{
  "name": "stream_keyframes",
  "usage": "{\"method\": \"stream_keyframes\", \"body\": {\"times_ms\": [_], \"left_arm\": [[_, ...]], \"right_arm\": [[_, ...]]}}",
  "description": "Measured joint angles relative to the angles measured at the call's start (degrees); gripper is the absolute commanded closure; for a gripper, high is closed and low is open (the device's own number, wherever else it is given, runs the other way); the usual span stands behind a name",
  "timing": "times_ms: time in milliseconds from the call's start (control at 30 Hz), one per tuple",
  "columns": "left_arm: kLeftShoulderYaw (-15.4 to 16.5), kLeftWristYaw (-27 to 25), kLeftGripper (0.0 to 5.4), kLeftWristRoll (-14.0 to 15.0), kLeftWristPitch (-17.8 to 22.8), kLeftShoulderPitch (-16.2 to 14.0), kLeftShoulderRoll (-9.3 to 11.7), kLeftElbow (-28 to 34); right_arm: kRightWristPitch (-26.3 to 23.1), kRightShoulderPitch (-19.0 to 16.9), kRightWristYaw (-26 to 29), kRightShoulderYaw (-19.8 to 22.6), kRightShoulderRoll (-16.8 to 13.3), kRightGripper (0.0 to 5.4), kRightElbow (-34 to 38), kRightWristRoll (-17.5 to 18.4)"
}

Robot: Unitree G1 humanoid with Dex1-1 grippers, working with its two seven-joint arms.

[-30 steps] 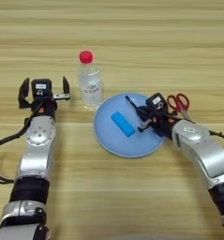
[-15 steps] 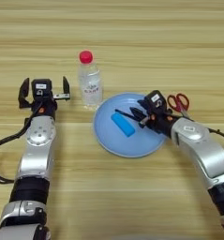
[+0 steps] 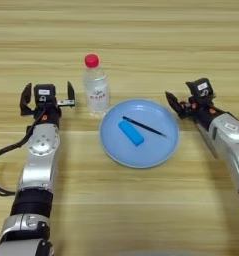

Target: Move the objects on the table

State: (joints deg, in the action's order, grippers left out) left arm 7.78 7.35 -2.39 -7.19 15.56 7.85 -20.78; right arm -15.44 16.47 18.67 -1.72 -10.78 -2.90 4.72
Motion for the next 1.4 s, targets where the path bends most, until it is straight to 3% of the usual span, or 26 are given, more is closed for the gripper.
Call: {"method": "stream_keyframes", "body": {"times_ms": [200, 333, 500, 733, 1200, 1400], "left_arm": [[-0.24, 0.02, 0.00, -0.03, -0.01, -0.37, -0.08, 0.60], [-0.48, 0.07, 0.00, -0.05, -0.01, -1.06, -0.34, 1.21], [-0.79, 0.06, 0.00, 0.00, -0.02, -1.34, -0.42, 2.06], [-0.63, -0.07, 0.00, 0.32, -0.26, -1.37, -0.43, 2.09], [-0.21, -0.26, 0.00, 0.34, -0.45, -1.42, -0.42, 2.21], [-1.49, -0.23, 0.00, 0.09, 0.07, -5.15, -1.65, 8.05]], "right_arm": [[4.64, 2.78, -2.14, 6.32, -1.71, 0.49, -7.95, 1.27], [7.32, 3.99, -2.38, 7.77, -2.07, 0.02, -11.74, 1.42], [14.02, 5.69, -4.72, 8.81, -2.69, 0.02, -16.83, 0.07], [22.92, 7.82, -5.71, 11.82, -2.67, 0.02, -28.96, 1.48], [23.46, 11.08, -8.16, 14.45, -2.64, 0.02, -38.61, 3.40], [23.48, 11.70, -8.29, 14.74, -2.77, 0.02, -39.79, 3.42]]}}
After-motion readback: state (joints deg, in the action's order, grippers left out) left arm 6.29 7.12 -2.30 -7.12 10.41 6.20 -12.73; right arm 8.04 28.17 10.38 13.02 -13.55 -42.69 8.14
